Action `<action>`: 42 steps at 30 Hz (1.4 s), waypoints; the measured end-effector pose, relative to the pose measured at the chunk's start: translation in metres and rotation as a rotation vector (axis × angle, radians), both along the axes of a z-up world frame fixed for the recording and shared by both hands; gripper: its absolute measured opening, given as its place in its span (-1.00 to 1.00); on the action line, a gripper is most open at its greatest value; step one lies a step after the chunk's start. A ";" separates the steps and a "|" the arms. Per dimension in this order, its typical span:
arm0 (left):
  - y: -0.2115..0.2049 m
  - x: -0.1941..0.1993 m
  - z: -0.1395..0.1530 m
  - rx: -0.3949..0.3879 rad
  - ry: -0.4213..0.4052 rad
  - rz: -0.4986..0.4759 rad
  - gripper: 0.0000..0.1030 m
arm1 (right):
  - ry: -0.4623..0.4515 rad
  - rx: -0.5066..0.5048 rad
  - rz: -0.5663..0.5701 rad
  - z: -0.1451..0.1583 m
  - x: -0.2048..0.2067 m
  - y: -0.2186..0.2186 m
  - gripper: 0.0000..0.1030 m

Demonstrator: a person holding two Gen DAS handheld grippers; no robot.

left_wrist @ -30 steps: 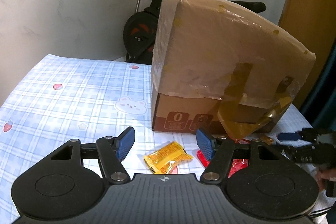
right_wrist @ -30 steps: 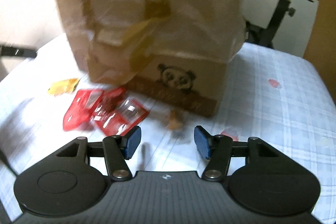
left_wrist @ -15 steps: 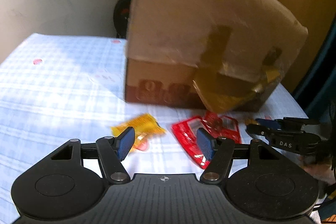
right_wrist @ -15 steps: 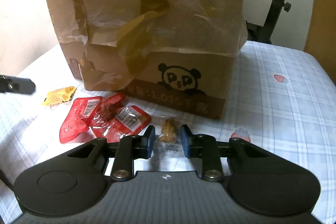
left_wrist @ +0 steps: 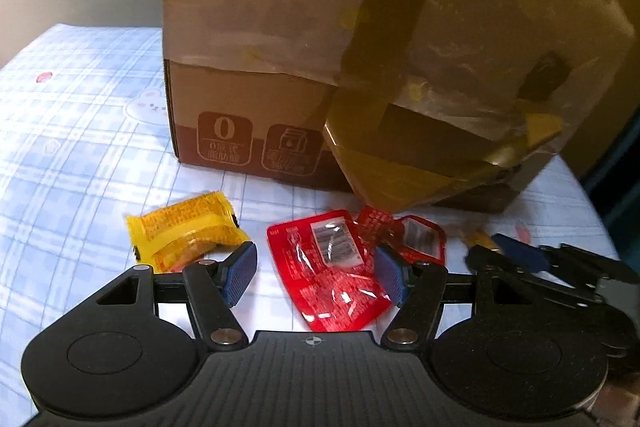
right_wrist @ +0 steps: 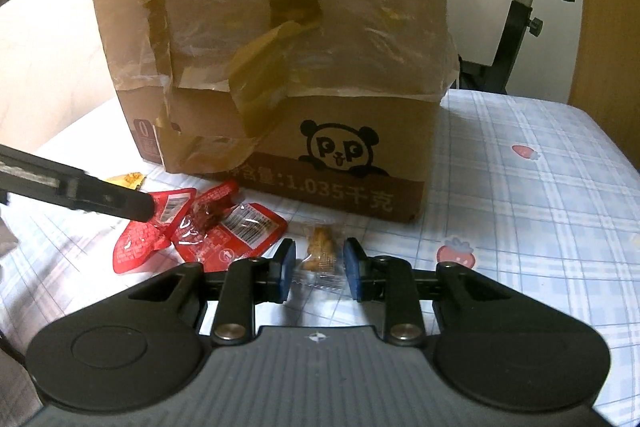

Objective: Organize snacks
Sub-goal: 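Grasp the small clear packet of brown snack with the right tool, then grasp the red snack packet with the left tool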

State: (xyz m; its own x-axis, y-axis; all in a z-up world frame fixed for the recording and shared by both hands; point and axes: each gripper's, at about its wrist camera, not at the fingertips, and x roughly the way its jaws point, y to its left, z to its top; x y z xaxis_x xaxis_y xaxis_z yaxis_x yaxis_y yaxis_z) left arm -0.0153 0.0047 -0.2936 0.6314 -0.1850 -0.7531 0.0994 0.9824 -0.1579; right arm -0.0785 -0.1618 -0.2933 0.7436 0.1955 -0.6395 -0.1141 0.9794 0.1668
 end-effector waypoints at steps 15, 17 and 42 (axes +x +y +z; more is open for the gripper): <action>-0.006 -0.020 -0.015 0.088 -0.043 -0.042 0.32 | -0.008 0.043 -0.013 0.001 -0.003 -0.007 -0.44; -0.011 -0.024 -0.017 0.105 -0.054 -0.062 0.32 | -0.007 0.046 -0.014 0.001 -0.002 -0.007 -0.44; -0.003 -0.059 -0.004 0.090 -0.134 -0.141 -0.14 | -0.001 0.062 -0.022 0.001 -0.001 -0.007 -0.44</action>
State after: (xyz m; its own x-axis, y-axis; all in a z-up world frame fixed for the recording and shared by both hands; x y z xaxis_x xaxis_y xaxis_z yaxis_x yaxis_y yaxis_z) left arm -0.0746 0.0015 -0.2977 0.6994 -0.2139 -0.6820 0.2507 0.9670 -0.0461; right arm -0.0792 -0.1684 -0.2922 0.7487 0.2183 -0.6259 -0.0926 0.9694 0.2273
